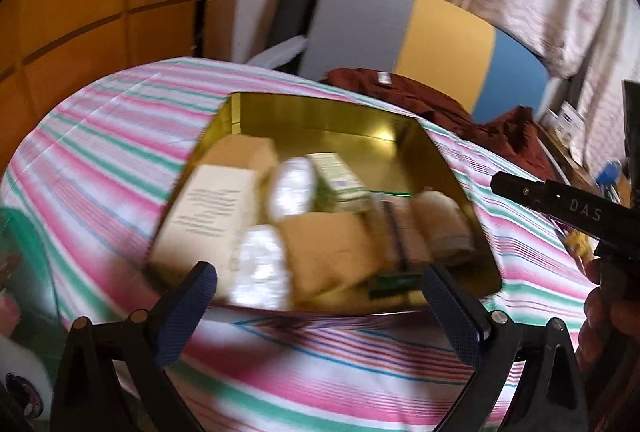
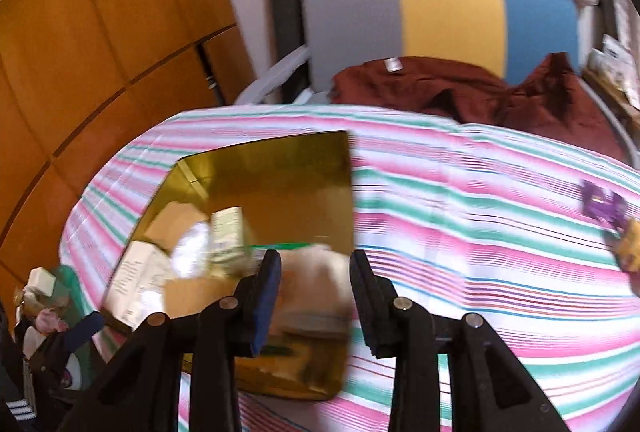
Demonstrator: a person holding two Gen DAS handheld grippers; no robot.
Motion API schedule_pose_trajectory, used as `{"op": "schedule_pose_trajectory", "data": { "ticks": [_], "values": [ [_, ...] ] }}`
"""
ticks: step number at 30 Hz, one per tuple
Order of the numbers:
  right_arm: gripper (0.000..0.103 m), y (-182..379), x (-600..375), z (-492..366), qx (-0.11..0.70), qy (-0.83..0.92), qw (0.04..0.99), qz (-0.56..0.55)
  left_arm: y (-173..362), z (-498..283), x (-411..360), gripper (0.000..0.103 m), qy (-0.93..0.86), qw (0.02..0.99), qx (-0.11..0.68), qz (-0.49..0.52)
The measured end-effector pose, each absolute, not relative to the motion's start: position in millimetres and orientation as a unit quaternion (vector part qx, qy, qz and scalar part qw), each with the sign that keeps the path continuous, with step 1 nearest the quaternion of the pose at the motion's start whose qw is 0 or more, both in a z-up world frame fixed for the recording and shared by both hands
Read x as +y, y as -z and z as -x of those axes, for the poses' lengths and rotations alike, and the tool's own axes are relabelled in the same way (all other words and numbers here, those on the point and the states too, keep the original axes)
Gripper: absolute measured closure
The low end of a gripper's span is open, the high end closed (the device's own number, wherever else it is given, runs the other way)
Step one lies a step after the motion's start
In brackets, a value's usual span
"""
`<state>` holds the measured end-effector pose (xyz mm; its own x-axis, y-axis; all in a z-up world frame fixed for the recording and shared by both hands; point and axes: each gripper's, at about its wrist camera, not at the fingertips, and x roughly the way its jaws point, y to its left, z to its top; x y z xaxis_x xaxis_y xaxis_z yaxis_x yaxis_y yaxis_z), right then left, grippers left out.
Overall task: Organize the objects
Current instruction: 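Lower the green-and-white box into the gold tray and open the right tool, then move the right tool to the pile and grasp the second cracker packet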
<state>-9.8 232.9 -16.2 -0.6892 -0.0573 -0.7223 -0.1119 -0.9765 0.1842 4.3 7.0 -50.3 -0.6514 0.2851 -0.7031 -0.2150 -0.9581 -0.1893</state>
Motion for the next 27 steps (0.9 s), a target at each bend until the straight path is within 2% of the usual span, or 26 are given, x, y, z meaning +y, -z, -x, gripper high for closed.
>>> {"op": "schedule_pose_trajectory", "data": {
  "ticks": [19,27],
  "values": [
    [0.065,98.5,417.3,-102.6,0.164,-0.869,0.2,0.423,48.5,-41.2,154.8,0.0,-0.874,0.282,0.056,0.391],
    [0.065,66.7,513.0,-85.1,0.123,-0.872,0.287,0.377,52.4,-46.2,194.0,0.0,-0.86,0.306,0.078,0.4]
  ]
}}
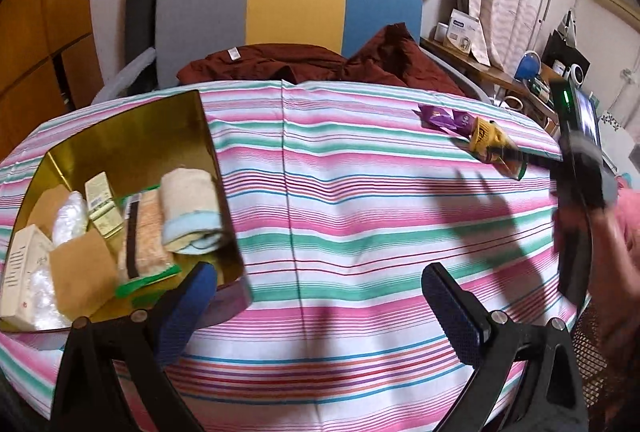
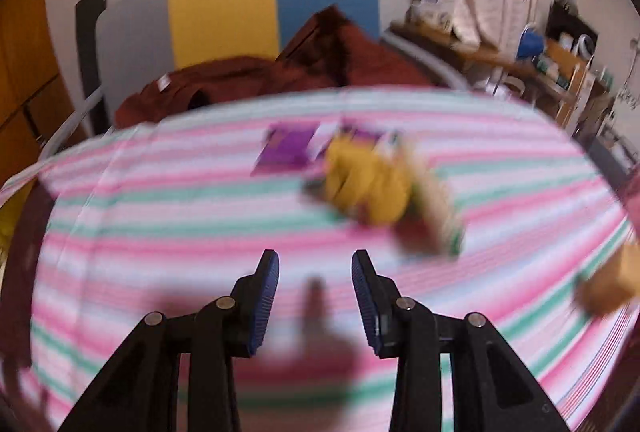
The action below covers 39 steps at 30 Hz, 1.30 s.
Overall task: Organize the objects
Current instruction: 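Move the right tool to the pile and grasp the second cracker packet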
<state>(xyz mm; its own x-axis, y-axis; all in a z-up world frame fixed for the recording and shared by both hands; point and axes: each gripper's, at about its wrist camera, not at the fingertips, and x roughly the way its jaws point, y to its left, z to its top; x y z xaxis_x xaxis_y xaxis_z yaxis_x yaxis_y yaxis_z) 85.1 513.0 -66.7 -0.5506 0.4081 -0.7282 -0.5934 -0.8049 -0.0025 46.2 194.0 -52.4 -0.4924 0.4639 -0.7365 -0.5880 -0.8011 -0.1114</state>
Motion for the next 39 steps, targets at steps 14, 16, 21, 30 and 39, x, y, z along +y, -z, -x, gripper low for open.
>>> {"op": "schedule_pose_trajectory", "data": {
  "ticks": [14,16,21,30,39],
  "values": [
    [0.06,95.5,528.4,-44.5,0.101,-0.866,0.23,0.432,61.4,-41.0,194.8,0.0,-0.862,0.278,0.077,0.416],
    [0.06,99.5,505.3,-53.9,0.143,-0.874,0.161,0.435,62.0,-42.4,197.8,0.0,-0.863,0.278,0.082,0.414],
    [0.06,80.3,481.5,-88.2,0.151,-0.9,0.146,0.383,61.0,-47.7,204.2,0.0,-0.86,0.288,0.091,0.41],
    [0.056,72.1,590.5,-106.6,0.187,-0.861,0.284,0.378,61.5,-51.8,214.9,0.0,-0.855,0.3,0.093,0.412],
    [0.051,101.9,608.7,-80.4,0.178,-0.842,0.264,0.435,64.0,-55.7,230.8,0.0,-0.849,0.313,0.106,0.413]
  ]
}}
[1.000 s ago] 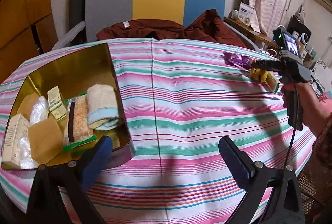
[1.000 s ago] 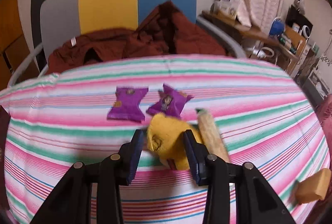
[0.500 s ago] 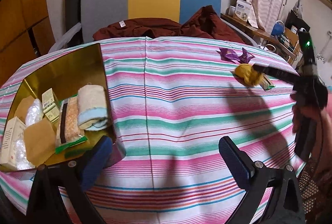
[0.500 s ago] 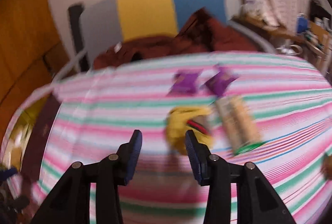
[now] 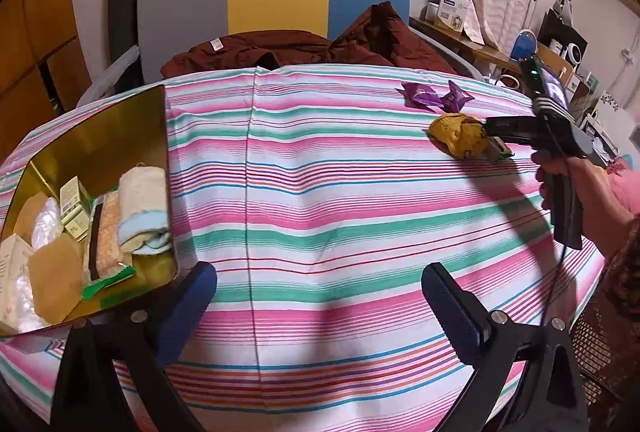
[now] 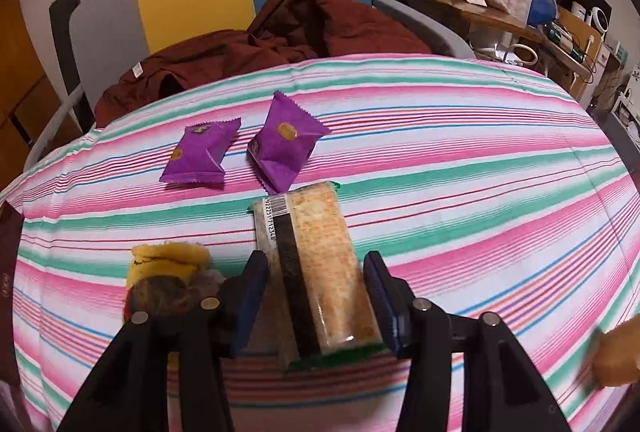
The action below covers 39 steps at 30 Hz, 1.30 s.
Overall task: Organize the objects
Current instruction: 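Move the right tool to the pile and grasp the second cracker packet, then grasp the yellow knit item with the left tool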
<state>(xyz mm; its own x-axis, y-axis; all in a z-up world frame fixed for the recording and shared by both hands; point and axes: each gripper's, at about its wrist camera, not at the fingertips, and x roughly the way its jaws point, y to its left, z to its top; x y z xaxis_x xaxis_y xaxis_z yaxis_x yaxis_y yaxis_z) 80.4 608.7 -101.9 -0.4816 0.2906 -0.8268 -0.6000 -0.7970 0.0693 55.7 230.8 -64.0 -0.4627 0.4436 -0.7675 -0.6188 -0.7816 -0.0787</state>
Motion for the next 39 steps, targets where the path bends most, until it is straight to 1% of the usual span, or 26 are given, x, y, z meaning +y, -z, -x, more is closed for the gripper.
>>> {"op": "schedule_pose_trajectory", "data": {
  "ticks": [4,8,13,15,17,20,22,26,29,34,39],
  "values": [
    [0.054,113.0,603.1,-80.4,0.2,-0.845,0.255,0.426,66.6,-56.1,238.4,0.0,-0.845,0.318,0.108,0.415],
    [0.055,111.7,589.6,-82.9,0.197,-0.853,0.235,0.422,67.6,-56.1,249.1,0.0,-0.842,0.324,0.11,0.417],
    [0.055,109.2,546.0,-82.5,0.19,-0.871,0.151,0.427,64.5,-52.9,262.9,0.0,-0.842,0.329,0.111,0.413],
    [0.055,107.2,533.3,-88.4,0.186,-0.877,0.137,0.42,64.1,-49.0,267.5,0.0,-0.841,0.329,0.108,0.415],
    [0.055,103.9,532.1,-97.8,0.191,-0.879,0.158,0.407,63.3,-45.5,271.1,0.0,-0.842,0.331,0.104,0.414],
    [0.055,102.3,542.2,-111.6,0.192,-0.87,0.228,0.391,63.5,-38.1,281.0,0.0,-0.842,0.331,0.105,0.413],
    [0.055,107.9,546.6,-118.5,0.194,-0.859,0.258,0.397,63.3,-32.5,289.9,0.0,-0.84,0.334,0.103,0.414],
    [0.055,111.8,546.0,-127.1,0.193,-0.858,0.27,0.392,62.0,-21.1,319.1,0.0,-0.834,0.353,0.093,0.415],
    [0.055,113.3,543.5,-131.4,0.188,-0.86,0.276,0.386,62.3,-13.8,350.8,0.0,-0.825,0.378,0.099,0.409],
    [0.055,116.4,540.9,-136.4,0.184,-0.861,0.287,0.377,71.0,-1.8,402.7,0.0,-0.817,0.404,0.139,0.389],
    [0.055,117.7,538.6,-136.9,0.17,-0.861,0.295,0.378,83.3,4.1,431.1,0.0,-0.809,0.415,0.161,0.384]
  ]
}}
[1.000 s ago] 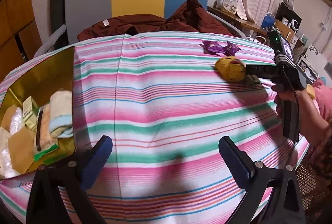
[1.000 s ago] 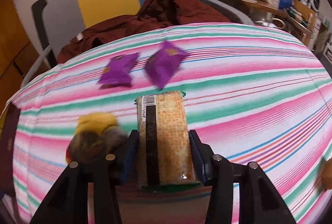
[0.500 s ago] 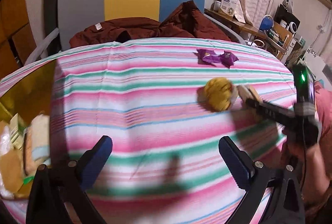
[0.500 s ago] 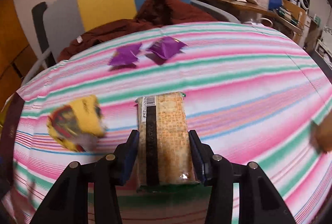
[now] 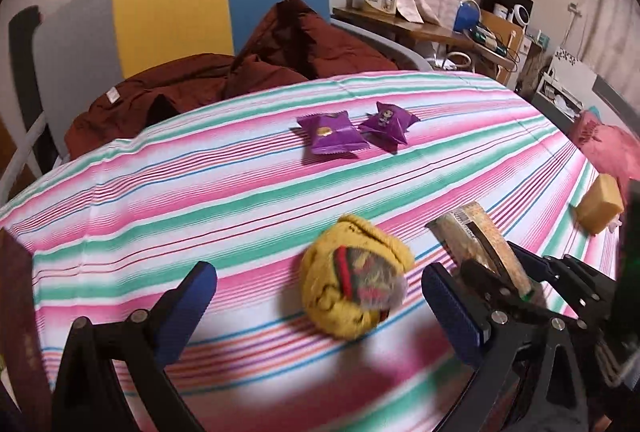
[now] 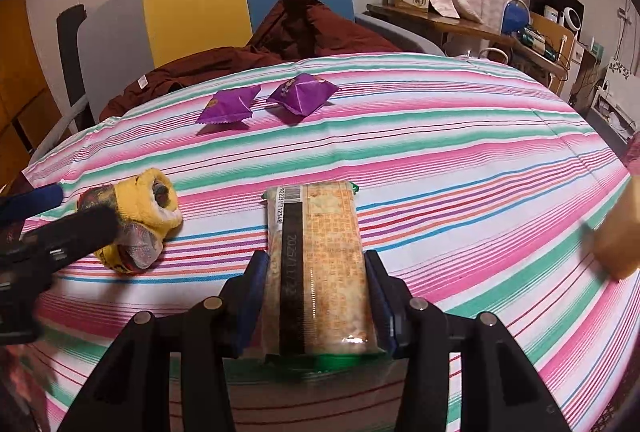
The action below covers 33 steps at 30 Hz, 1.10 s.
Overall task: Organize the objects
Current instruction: 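Grasp the yellow knit item with the left tool, then place the yellow knit item in the tray with the left tool while the right tool carries the cracker packet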
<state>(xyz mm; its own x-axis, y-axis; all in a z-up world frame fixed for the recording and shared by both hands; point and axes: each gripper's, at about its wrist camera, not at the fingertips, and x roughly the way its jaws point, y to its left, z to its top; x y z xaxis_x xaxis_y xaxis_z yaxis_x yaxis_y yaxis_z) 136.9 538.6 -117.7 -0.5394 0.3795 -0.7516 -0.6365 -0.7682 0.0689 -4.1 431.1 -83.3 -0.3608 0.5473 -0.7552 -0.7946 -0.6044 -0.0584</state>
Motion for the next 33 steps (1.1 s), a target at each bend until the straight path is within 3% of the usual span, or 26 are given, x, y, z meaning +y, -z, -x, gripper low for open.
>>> {"op": "schedule_pose_trajectory", "data": {
  "ticks": [5,12,19,33],
  "values": [
    [0.055,118.4,539.9,-137.4,0.171,-0.862,0.295,0.375,102.8,4.5,440.9,0.005,-0.808,0.413,0.182,0.38],
    [0.055,119.5,539.3,-136.3,0.166,-0.863,0.298,0.374,102.9,-1.9,436.7,0.052,-0.814,0.413,0.181,0.365],
    [0.055,120.1,538.3,-135.5,0.16,-0.863,0.301,0.373,101.0,-9.4,412.0,0.056,-0.82,0.414,0.179,0.353],
    [0.055,117.1,523.8,-128.5,0.102,-0.86,0.328,0.377,80.1,-21.5,305.7,0.059,-0.839,0.392,0.1,0.363]
  ]
}}
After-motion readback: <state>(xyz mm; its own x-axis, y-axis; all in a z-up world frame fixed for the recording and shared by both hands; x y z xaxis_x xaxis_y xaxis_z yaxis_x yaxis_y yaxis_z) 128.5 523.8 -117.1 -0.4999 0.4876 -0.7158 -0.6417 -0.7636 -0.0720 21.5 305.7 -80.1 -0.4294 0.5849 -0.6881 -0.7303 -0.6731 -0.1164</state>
